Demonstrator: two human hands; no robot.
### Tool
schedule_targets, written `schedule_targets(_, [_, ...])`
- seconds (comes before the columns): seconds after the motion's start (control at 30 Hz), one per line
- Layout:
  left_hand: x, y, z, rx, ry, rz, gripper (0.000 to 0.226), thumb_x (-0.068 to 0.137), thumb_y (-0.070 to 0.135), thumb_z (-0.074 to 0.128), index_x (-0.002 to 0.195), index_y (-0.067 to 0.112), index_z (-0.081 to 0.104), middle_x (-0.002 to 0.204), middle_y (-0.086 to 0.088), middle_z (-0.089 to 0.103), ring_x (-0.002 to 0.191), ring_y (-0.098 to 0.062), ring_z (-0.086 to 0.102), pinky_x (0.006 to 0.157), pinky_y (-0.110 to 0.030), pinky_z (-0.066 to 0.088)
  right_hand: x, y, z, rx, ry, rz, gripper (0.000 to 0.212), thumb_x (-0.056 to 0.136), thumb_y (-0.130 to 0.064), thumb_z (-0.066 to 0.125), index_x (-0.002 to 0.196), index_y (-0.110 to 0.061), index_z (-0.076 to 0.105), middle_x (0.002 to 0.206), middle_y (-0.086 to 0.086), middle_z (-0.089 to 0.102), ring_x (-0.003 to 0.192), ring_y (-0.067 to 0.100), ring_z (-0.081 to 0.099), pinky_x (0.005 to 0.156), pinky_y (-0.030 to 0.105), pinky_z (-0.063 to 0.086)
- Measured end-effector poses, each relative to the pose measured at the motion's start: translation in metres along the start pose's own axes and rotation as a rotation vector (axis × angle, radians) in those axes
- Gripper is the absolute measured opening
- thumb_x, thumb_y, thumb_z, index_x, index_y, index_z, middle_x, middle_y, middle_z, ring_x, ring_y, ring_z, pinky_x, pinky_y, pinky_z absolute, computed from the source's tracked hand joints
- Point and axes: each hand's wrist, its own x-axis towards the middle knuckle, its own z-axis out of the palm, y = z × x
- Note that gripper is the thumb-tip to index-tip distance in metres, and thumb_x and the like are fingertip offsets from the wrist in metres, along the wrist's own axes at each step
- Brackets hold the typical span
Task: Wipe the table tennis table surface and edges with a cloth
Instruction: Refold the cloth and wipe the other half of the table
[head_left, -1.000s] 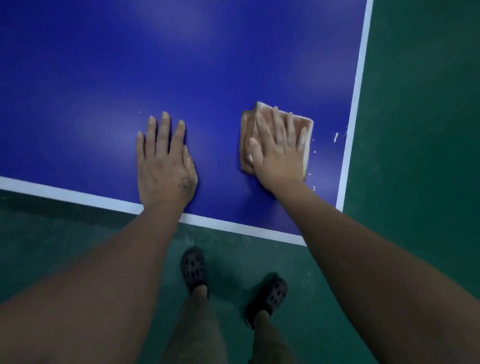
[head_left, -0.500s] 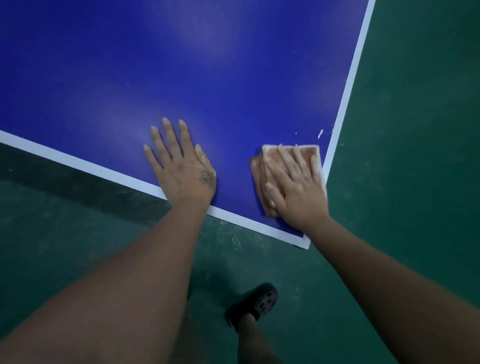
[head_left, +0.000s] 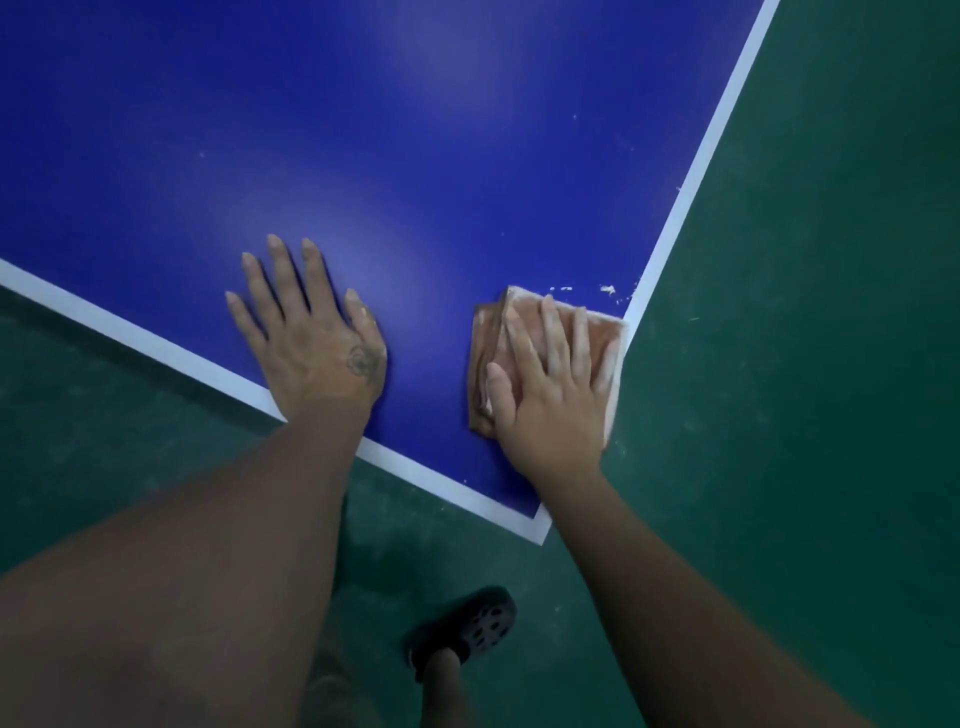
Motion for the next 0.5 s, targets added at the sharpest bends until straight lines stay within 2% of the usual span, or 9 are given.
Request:
schedule_targets(0.17, [0.000,0.003,0.002,-0.018,0.033,-0.002,0.068,0.114,0.048,0.023,0.175,0.019,0.019,0.184,-0.007,0.008,0.170,-0.033,0.002,0.137,-0.059,0.002,0.119,0.038,-0.012,0.041,-0.028,0.073,0.064,0.109,-0.062,0.022,0.170,-0.046,0.011,0.181,-0.009,0.006,0.167,0.026,-0.006,0.130,0.064,-0.009])
schedule_targets(0.27, [0.000,0.003,0.003,-0.014,0.044,-0.007,0.067,0.115,0.049,0.023,0.175,0.019,0.020,0.184,-0.008,0.010,0.170,-0.033,0.003,0.137,-0.059,0.002,0.158,0.044,-0.017,0.056,-0.071,0.105,0.065,0.108,-0.063,0.017,0.170,-0.046,0.008,0.181,-0.009,-0.001,0.167,0.025,-0.011,0.129,0.066,-0.010])
schedule_targets(0.37, [0.001,0.001,0.004,-0.022,0.069,-0.005,0.066,0.115,0.047,0.026,0.174,0.018,0.023,0.183,-0.008,0.012,0.170,-0.034,0.005,0.137,-0.059,0.003,0.141,0.035,-0.015,0.049,-0.053,0.107,0.065,0.109,-0.061,0.019,0.171,-0.044,0.009,0.181,-0.007,0.001,0.167,0.026,-0.008,0.129,0.067,-0.006])
schedule_targets(0.5, [0.001,0.000,0.005,-0.025,0.088,0.004,0.065,0.116,0.047,0.027,0.174,0.018,0.024,0.183,-0.009,0.015,0.170,-0.035,0.007,0.137,-0.060,0.004,0.059,0.013,-0.002,0.028,-0.002,0.096,0.065,0.110,-0.058,0.027,0.171,-0.043,0.012,0.181,-0.007,0.003,0.168,0.026,-0.006,0.130,0.067,-0.001])
